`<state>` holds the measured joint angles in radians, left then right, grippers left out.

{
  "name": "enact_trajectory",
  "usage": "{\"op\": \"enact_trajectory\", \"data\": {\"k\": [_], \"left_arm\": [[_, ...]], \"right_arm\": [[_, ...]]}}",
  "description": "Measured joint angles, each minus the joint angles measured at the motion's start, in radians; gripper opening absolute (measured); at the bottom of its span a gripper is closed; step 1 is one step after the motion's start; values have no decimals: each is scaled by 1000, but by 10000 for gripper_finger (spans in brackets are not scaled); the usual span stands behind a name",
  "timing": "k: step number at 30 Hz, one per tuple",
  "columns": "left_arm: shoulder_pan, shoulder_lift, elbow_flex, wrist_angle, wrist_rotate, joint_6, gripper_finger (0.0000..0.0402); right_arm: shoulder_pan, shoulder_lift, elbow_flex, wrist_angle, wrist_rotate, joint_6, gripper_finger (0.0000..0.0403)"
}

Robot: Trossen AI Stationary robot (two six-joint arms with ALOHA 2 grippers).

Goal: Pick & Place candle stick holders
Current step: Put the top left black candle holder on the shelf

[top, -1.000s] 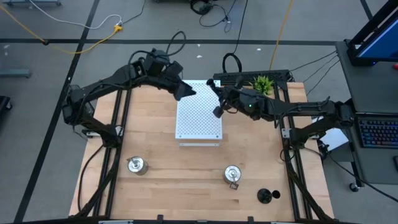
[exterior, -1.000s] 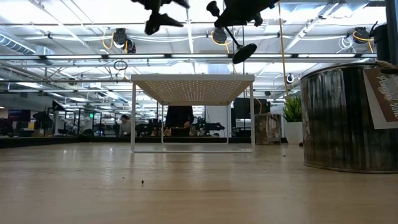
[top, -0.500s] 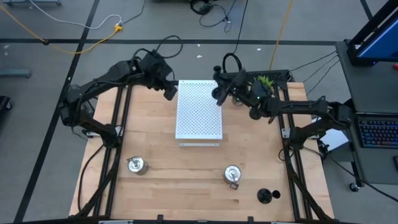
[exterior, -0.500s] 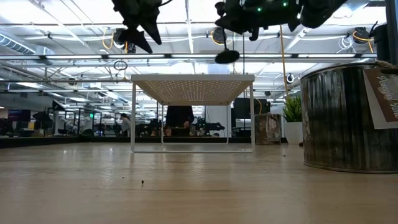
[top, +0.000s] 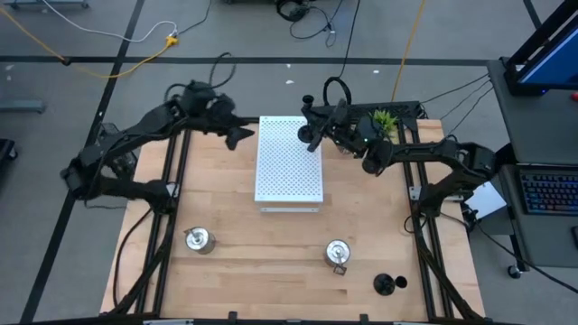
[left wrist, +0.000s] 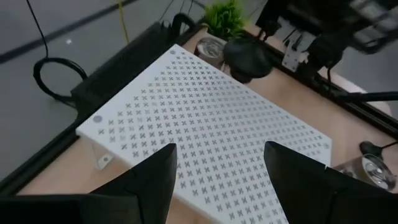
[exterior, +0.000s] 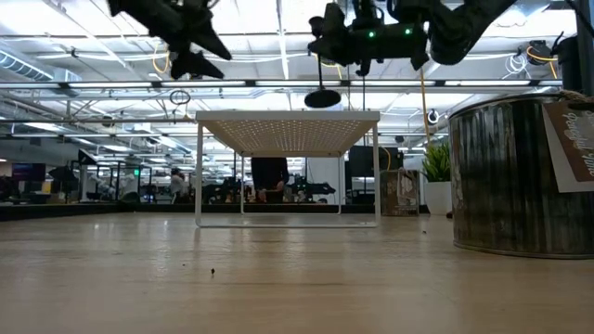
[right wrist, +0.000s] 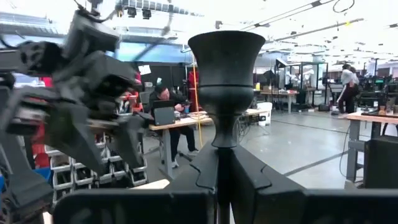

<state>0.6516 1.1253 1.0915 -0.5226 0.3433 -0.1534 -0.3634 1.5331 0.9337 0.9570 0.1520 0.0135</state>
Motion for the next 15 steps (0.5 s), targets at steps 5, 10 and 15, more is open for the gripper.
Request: {"op": "enact_trajectory", "data": {"k": [5, 10, 15], "left_arm": [[13, -174, -133, 81, -6, -24, 248], [-11, -329, -250, 198, -5, -71, 248], [-80, -432, -328, 236, -94, -117, 248]], "right_arm": [[-11, 20, 0, 11, 2, -2, 6], [-24, 20, 0, 12, 3, -6, 6], [-36, 20, 0, 12, 3, 3, 7]]}}
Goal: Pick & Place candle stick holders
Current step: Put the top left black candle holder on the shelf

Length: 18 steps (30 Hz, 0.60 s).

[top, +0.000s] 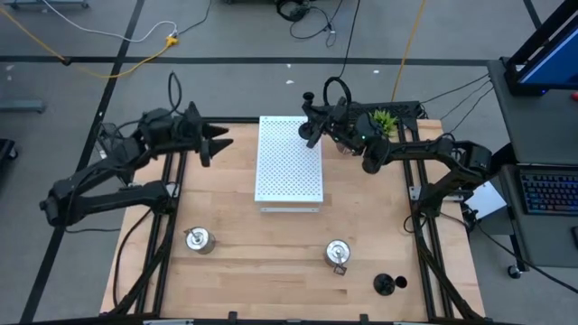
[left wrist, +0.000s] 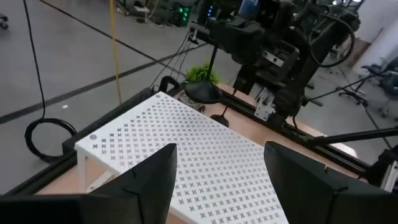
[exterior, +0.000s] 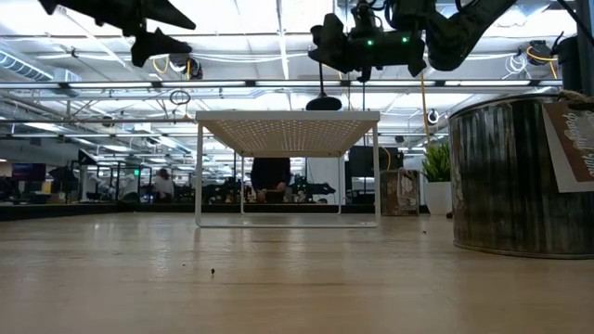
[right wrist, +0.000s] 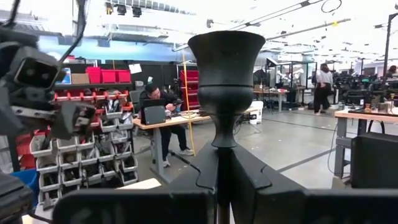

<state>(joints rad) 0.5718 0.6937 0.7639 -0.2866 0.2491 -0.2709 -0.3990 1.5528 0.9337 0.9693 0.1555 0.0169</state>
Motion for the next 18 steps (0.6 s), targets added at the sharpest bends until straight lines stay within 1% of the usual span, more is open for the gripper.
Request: {"op": "enact_trajectory", "data": {"k": [3, 7, 11, 14, 18], "left_arm": [[-57, -32, -20, -1, -70, -4, 248], [-134, -48, -43, 2, -125, -14, 248], [-207, -48, -66, -1, -180, -31, 248], [-253, -47, -72, -1, -230, -28, 248], [-292, -48, -72, 1, -272, -27, 248]], "right_arm": [[-1, 0, 0, -1, 1, 17, 6], [-1, 0, 0, 6, 31, 26, 6], [-1, 2, 0, 7, 30, 60, 6], [1, 32, 0, 40, 33, 47, 6], [1, 93, 0, 99, 84, 40, 6]]}}
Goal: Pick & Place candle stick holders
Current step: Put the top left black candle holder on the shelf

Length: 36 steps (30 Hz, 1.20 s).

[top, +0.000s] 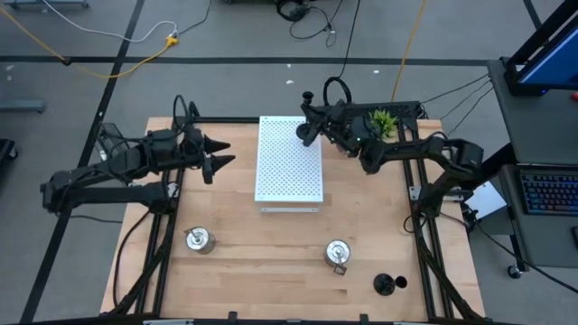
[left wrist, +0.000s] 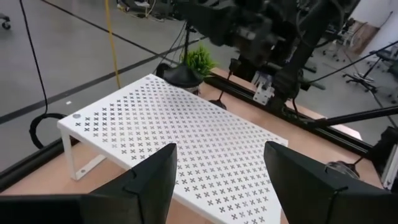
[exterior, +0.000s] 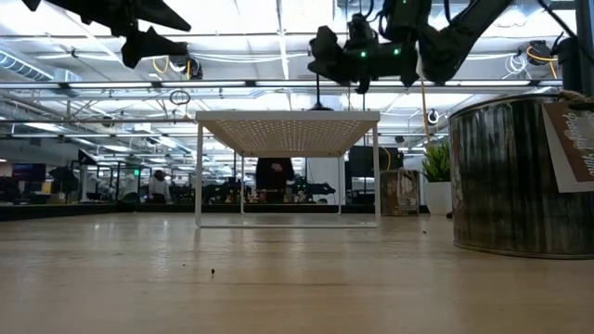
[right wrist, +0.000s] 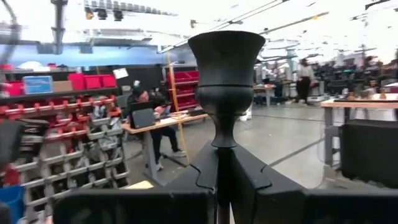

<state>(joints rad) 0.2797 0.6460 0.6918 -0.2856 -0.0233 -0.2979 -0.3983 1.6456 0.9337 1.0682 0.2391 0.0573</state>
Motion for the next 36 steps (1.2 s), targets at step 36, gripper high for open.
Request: {"op": "enact_trajectory", "data": {"k": [36], "left_arm": [[-122, 1, 0, -51, 25, -11, 248]], "right_arm": [[-41, 109, 0, 128, -1, -96, 8]]}}
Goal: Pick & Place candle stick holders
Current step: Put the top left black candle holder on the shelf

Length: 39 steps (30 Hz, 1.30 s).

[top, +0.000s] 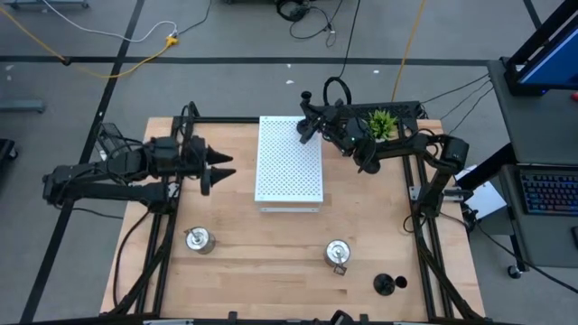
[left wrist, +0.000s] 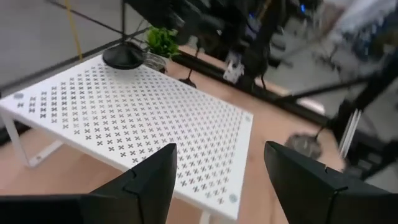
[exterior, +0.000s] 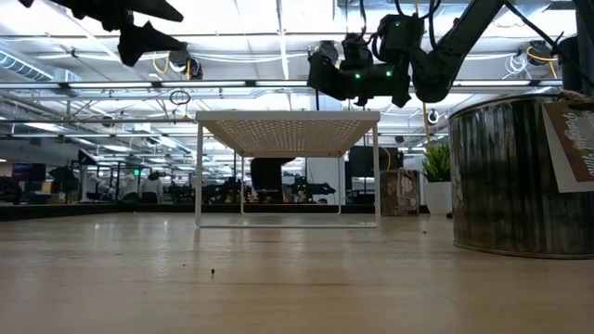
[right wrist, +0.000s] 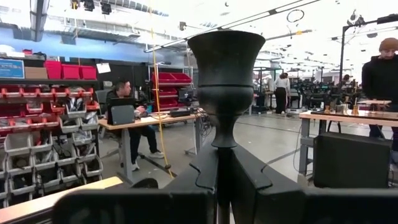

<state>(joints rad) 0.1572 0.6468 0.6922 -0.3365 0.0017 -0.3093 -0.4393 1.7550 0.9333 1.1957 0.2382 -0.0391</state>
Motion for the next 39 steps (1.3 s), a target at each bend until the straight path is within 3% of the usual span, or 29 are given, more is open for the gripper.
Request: {"op": "enact_trajectory", "data": {"k": [9, 39], "left_arm": [[-29, 0, 0, -37, -3, 125, 248], [-29, 2, 0, -38, -3, 126, 248]], "right_arm": [[-14, 0, 0, -4, -3, 22, 8], [-33, 0, 0, -27, -4, 34, 9]]}}
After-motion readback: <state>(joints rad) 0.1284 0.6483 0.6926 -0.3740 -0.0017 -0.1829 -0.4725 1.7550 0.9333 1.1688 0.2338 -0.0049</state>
